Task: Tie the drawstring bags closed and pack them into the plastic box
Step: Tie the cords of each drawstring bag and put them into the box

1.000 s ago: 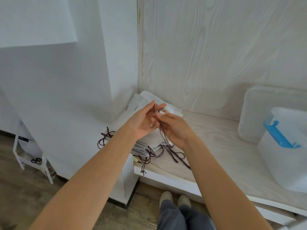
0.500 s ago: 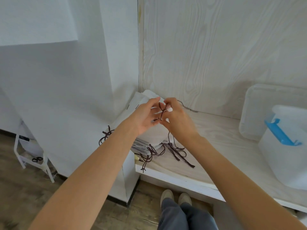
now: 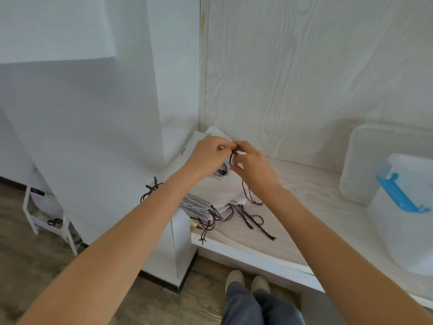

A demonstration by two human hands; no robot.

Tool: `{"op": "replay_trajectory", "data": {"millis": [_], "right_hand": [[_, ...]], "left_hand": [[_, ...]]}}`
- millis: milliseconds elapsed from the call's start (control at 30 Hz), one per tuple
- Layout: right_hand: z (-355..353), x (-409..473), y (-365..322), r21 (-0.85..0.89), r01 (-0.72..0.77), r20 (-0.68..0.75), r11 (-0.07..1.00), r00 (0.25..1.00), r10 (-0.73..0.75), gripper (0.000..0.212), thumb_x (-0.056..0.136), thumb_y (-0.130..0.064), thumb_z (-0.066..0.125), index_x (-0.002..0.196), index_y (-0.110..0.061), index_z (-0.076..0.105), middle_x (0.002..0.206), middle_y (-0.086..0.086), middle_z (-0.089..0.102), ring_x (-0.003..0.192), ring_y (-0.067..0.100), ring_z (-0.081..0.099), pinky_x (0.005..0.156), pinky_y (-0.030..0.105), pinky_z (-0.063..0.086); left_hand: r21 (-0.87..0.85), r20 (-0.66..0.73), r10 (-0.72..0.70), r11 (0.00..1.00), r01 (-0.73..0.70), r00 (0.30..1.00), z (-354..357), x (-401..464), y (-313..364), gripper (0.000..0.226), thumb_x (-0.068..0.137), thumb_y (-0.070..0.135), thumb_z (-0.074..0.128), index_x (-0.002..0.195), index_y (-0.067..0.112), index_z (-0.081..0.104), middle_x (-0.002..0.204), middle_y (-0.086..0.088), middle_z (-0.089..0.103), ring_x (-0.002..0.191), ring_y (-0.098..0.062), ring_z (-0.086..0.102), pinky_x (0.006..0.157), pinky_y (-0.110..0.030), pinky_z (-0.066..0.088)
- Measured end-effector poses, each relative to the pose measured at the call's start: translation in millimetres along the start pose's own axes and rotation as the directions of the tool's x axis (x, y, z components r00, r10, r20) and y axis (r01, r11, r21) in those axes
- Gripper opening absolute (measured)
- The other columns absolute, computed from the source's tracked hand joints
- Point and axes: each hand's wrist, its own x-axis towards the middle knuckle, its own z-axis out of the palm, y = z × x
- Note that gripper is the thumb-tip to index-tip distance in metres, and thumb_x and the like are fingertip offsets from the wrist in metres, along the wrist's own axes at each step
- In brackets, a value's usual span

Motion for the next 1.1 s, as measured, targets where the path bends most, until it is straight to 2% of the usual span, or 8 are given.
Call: {"op": "replay_trajectory", "data": {"millis": [100,200,400,467,567,833,933,1100], "right_hand": [[2,2,3,0.014,-0.03,-0.014,0.999,0.999,0.03,0.011,0.086,-0.004,0.06,0.087,0.005,0.068,0.132,0.008,0.051,0.109,0.028,0.059,0.087,0.041,0.048],[3,2,7,-0.011,-0.034,-0.013,0.999,0.999,0.034,0.014,0.089,-0.006,0.058,0.086,0.004,0.067,0.129,0.009,0.053,0.102,0.027,0.06,0.084,0.037,0.047],[3,0,16,0.115,-0.141,-0.087,0.983,0.985,0.152,0.012,0.087,-0.008,0.062,0.087,0.003,0.068,0.114,0.01,0.062,0.097,0.024,0.061,0.084,0.026,0.045],[4,0,16,0.137,-0.166,-0.102,0.977,0.978,0.18,0.012,0.087,-0.008,0.063,0.087,0.003,0.068,0.118,0.011,0.061,0.098,0.025,0.061,0.087,0.029,0.047],[4,0,17,0.144,-0.191,-0.09,0.971,0.974,0.205,0.013,0.086,-0.007,0.063,0.086,0.004,0.068,0.12,0.012,0.06,0.095,0.024,0.059,0.082,0.02,0.041],[9,-2,14,0.267,-0.305,-0.038,0.914,0.945,0.326,0.02,0.087,-0.015,0.063,0.096,0.003,0.066,0.098,0.006,0.062,0.087,0.017,0.058,0.077,0.026,0.044],[5,0,10,0.51,-0.45,0.066,0.733,0.87,0.489,0.009,0.084,-0.016,0.065,0.083,-0.008,0.068,0.095,0.003,0.067,0.085,0.014,0.059,0.073,0.023,0.044],[1,0,7,0.812,-0.565,0.387,0.145,0.709,0.59,0.01,0.084,-0.009,0.06,0.075,-0.008,0.064,0.08,0.005,0.067,0.076,0.011,0.057,0.069,0.02,0.043]], "left_hand": [[0.266,-0.078,0.165,0.954,-0.139,0.983,-1,0,-10,0.036,0.087,-0.001,0.046,0.114,0.013,0.066,0.118,-0.003,0.061,0.106,-0.018,0.054,0.088,-0.023,0.037],[0.664,-0.072,0.249,0.734,-0.14,0.966,-7,2,-22,0.04,0.086,-0.004,0.05,0.122,0.013,0.058,0.125,-0.003,0.054,0.116,-0.022,0.046,0.088,-0.031,0.033],[0.86,-0.105,0.281,0.508,-0.055,0.954,-11,-1,-22,0.011,0.085,0.008,0.061,0.092,0.016,0.065,0.095,0.0,0.059,0.091,-0.02,0.052,0.073,-0.029,0.023],[0.732,-0.116,0.276,0.673,-0.106,0.954,-10,2,-24,0.004,0.09,0.015,0.058,0.089,0.014,0.063,0.093,0.002,0.054,0.091,-0.016,0.049,0.076,-0.029,0.027],[0.185,-0.123,0.216,0.964,-0.192,0.969,-12,-1,-18,0.003,0.087,0.014,0.061,0.086,0.012,0.059,0.091,0.004,0.056,0.088,-0.009,0.052,0.081,-0.023,0.039],[-0.334,-0.137,0.022,0.94,-0.067,0.99,-11,0,-1,0.016,0.095,0.014,0.05,0.08,0.011,0.057,0.046,0.019,0.048,0.043,0.003,0.042,0.049,-0.012,0.031],[-0.606,-0.071,-0.211,0.785,0.126,0.975,-7,2,-6,0.023,0.095,0.022,0.049,0.075,0.016,0.059,0.065,0.016,0.052,0.039,-0.001,0.029,0.04,-0.013,0.022],[-0.925,0.248,-0.293,0.21,0.315,0.923,3,0,-19,0.026,0.096,0.021,0.043,0.075,0.014,0.055,0.096,-0.005,0.07,0.031,-0.003,0.025,0.028,-0.013,0.015]]}}
